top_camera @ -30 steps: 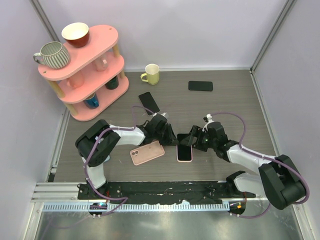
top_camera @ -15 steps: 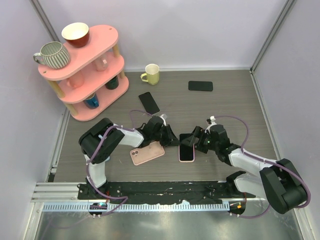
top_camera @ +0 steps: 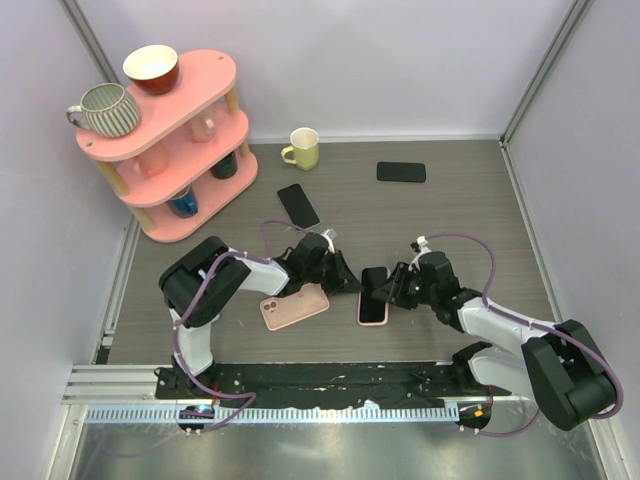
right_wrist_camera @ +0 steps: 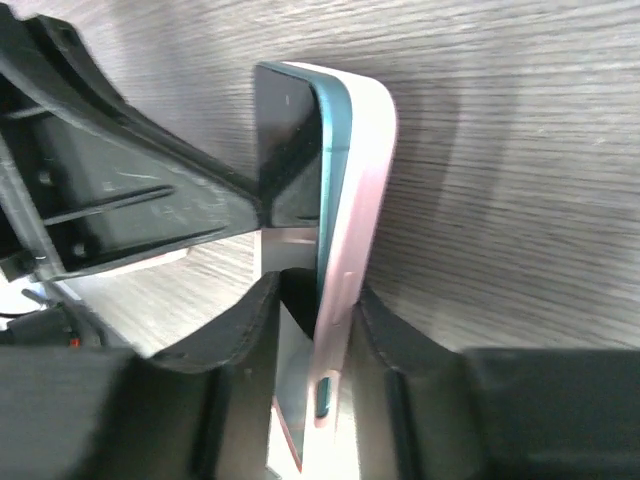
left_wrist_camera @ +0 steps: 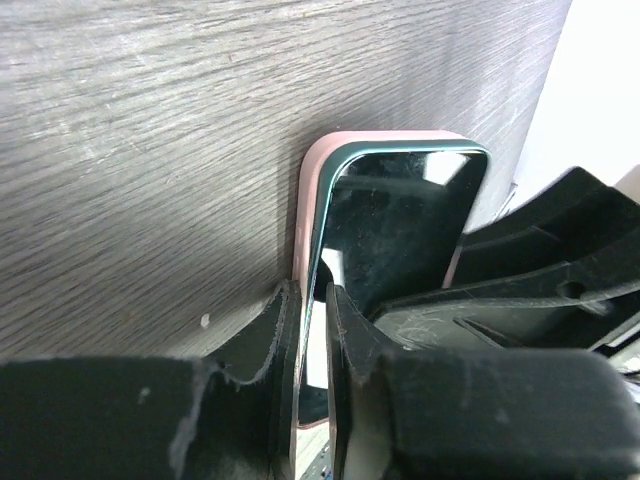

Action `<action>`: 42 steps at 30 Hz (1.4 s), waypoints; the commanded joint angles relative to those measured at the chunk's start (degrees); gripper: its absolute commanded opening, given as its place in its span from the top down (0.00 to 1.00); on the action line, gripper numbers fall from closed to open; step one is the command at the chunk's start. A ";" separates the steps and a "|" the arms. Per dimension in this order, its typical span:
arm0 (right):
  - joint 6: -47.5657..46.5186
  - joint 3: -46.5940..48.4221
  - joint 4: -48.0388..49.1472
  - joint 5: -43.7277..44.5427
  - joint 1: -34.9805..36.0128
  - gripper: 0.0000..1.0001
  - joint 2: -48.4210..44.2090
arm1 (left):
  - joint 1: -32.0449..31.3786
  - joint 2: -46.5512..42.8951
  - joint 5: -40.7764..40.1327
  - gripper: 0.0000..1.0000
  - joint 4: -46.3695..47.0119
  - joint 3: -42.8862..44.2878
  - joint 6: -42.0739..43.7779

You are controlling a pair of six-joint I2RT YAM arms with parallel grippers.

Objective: Put the phone into the phone case

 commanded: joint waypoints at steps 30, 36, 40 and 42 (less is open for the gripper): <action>0.18 0.60 29.76 -32.25 1.39 0.98 -18.76 | 11.06 -24.79 34.48 0.31 -43.32 19.70 42.17; 3.08 0.60 34.26 -33.66 1.39 0.98 -17.71 | 11.06 -24.18 38.01 0.39 -41.75 19.18 41.39; 5.37 -0.19 37.86 -34.62 1.39 0.98 -16.66 | 11.06 -24.44 39.32 0.57 -37.36 17.77 38.40; 5.64 -0.45 38.48 -35.15 1.39 0.97 -16.04 | 11.06 -24.35 40.46 0.64 -35.33 16.90 35.77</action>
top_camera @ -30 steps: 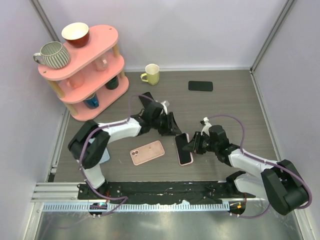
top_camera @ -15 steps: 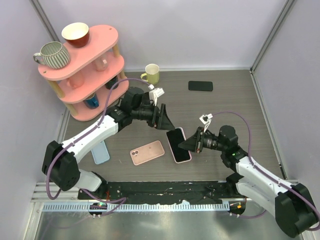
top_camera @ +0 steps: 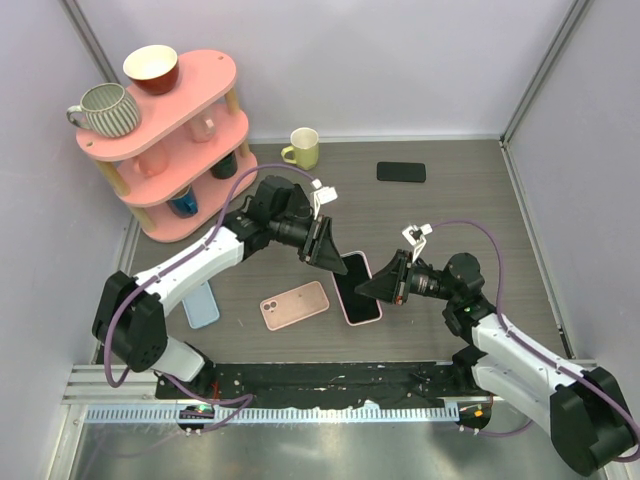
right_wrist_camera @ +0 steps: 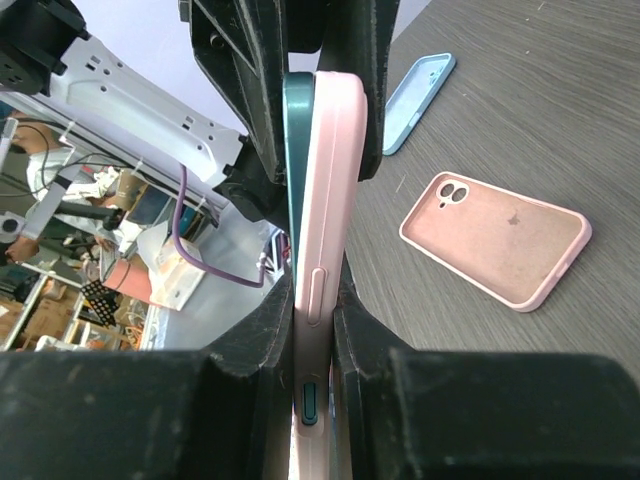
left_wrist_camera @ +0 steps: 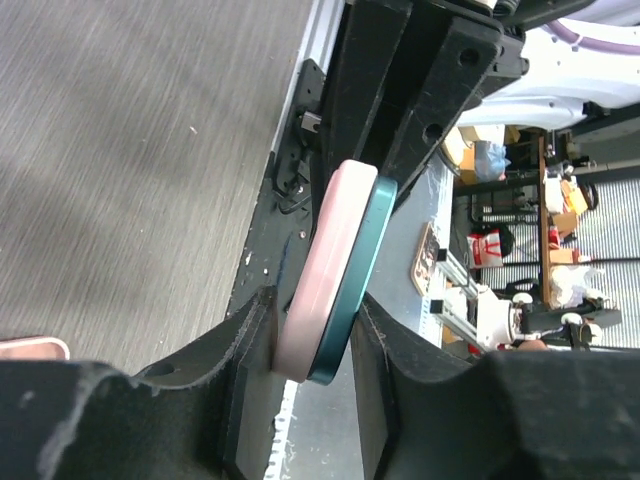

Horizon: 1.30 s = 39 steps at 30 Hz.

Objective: Put the phone into the phone case

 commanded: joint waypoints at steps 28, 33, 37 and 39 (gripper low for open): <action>9.78 1.34 18.39 -2.56 0.41 0.99 5.74 | 0.00 -0.07 6.31 0.56 11.18 -0.38 -9.41; 10.05 0.73 18.22 -3.62 0.41 0.99 5.91 | 0.00 0.63 6.93 0.45 12.22 0.68 -10.89; 10.84 0.03 19.80 -3.71 0.41 0.99 6.09 | 0.00 1.25 6.84 0.45 13.11 0.16 -12.21; 11.01 -0.41 19.98 -3.62 0.41 0.99 5.91 | 0.00 1.25 7.28 0.49 13.98 -0.19 -12.57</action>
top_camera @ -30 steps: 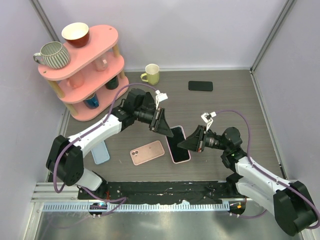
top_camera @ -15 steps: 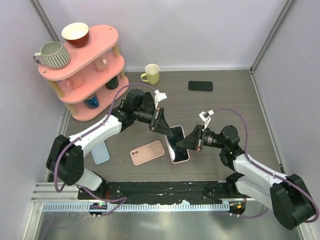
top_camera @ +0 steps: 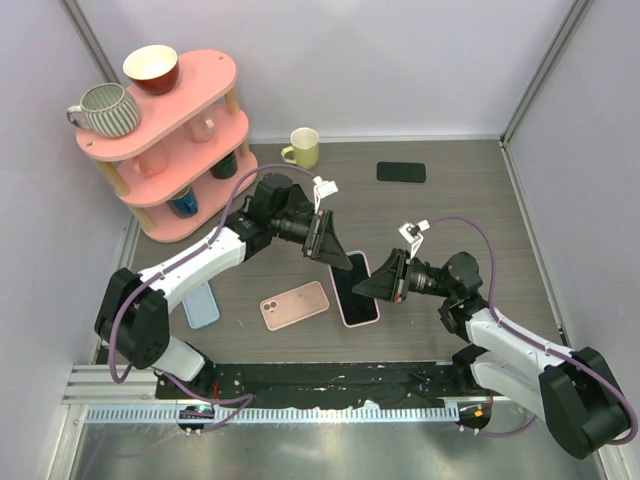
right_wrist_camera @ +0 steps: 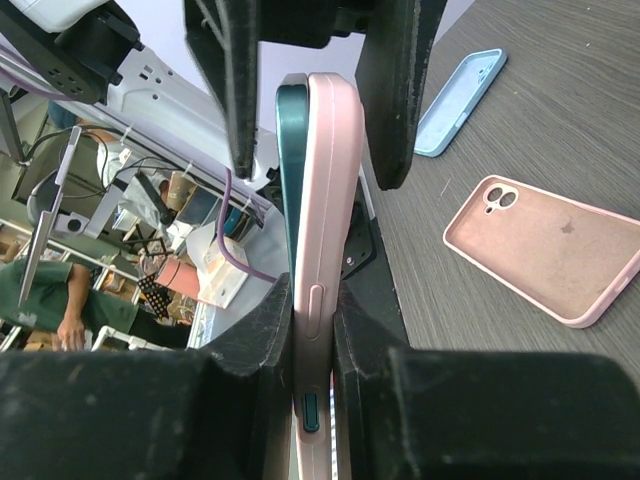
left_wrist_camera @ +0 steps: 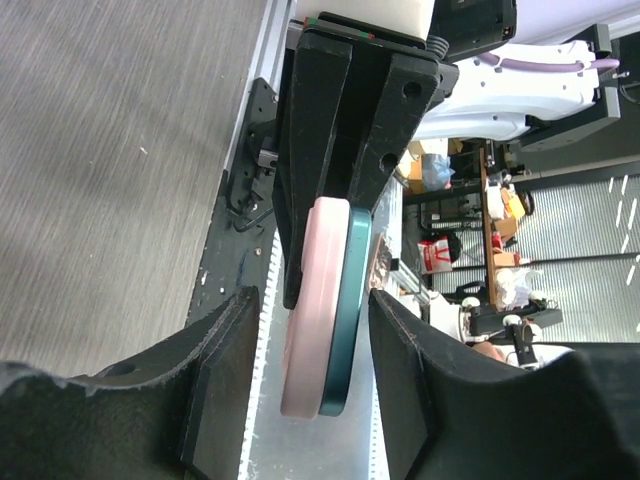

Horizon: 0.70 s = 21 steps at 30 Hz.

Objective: Put the phone into the phone case

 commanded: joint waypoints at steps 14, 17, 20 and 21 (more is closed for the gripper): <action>0.65 2.58 2.17 0.84 0.37 0.57 0.48 | -0.20 0.44 1.51 1.00 5.87 -0.47 -4.04; 0.65 4.25 1.20 1.64 0.37 0.53 1.70 | -0.29 0.88 0.55 1.00 2.72 -0.20 -1.76; 1.26 5.66 1.72 1.37 0.37 0.80 2.76 | -0.29 1.32 -0.42 1.00 -2.19 1.28 2.11; 1.18 5.84 1.90 1.29 0.45 0.87 2.76 | -0.29 1.49 -0.77 0.98 -3.35 2.25 2.90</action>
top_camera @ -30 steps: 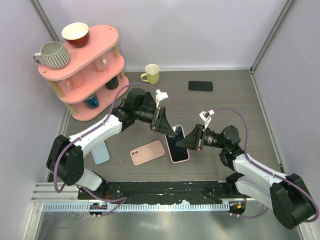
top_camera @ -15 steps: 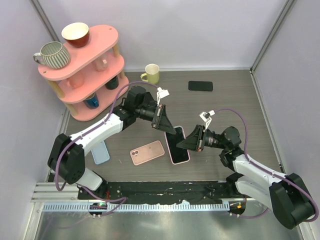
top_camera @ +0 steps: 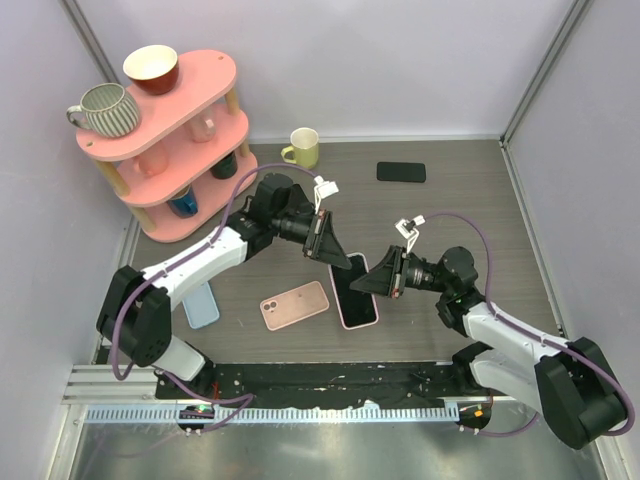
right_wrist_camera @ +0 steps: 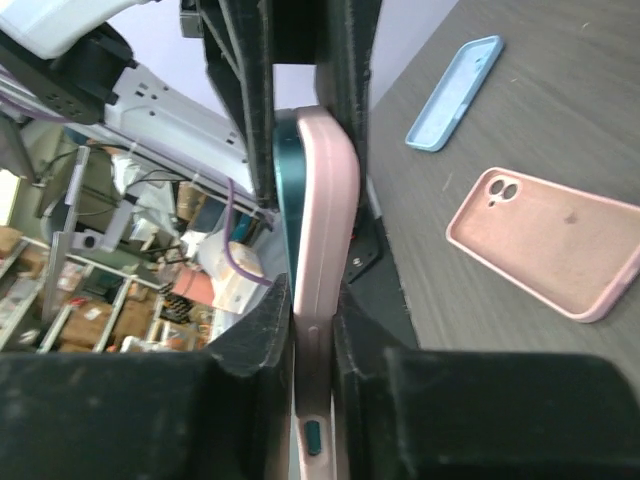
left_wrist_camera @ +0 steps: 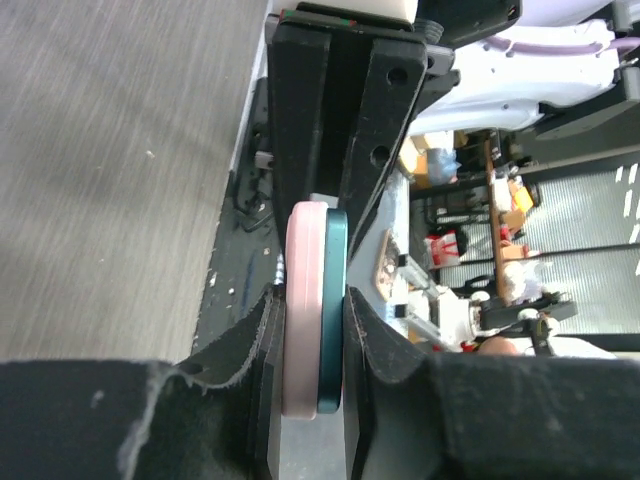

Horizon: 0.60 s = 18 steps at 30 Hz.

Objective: Put the phone into the phone case

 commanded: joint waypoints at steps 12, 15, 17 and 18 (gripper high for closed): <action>-1.34 1.94 4.26 -1.32 0.37 0.99 -6.71 | 1.36 -2.75 3.68 0.59 1.73 -0.52 -4.57; -2.31 2.38 2.23 -1.76 0.37 0.99 -7.42 | 1.62 -3.98 5.27 0.57 11.48 -3.86 -12.22; -2.49 2.47 1.96 -2.64 0.37 0.99 -7.24 | 1.71 -4.52 5.36 0.52 18.69 -5.28 -16.26; -2.22 2.47 2.05 -2.73 0.37 0.99 -6.90 | 1.71 -4.69 5.44 0.51 22.28 -6.15 -19.41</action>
